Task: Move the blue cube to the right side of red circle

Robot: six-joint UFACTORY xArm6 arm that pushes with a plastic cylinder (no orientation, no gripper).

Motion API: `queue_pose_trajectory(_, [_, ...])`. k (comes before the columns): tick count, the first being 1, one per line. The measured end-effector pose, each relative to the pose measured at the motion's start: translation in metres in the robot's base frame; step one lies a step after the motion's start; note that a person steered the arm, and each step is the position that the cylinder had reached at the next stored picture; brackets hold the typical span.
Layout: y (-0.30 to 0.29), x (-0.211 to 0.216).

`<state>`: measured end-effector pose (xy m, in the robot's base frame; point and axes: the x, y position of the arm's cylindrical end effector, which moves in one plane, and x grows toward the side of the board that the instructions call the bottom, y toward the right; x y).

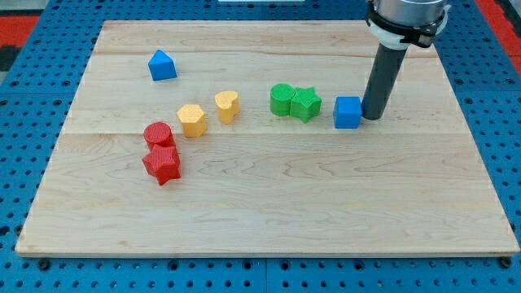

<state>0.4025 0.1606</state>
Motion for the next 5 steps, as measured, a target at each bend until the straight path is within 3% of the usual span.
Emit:
queue_pose_trajectory(1, [0.0,-0.052])
queue_pose_trajectory(2, [-0.038,-0.017])
queue_pose_trajectory(3, [-0.014,0.011])
queue_pose_trajectory(5, [-0.015,-0.068])
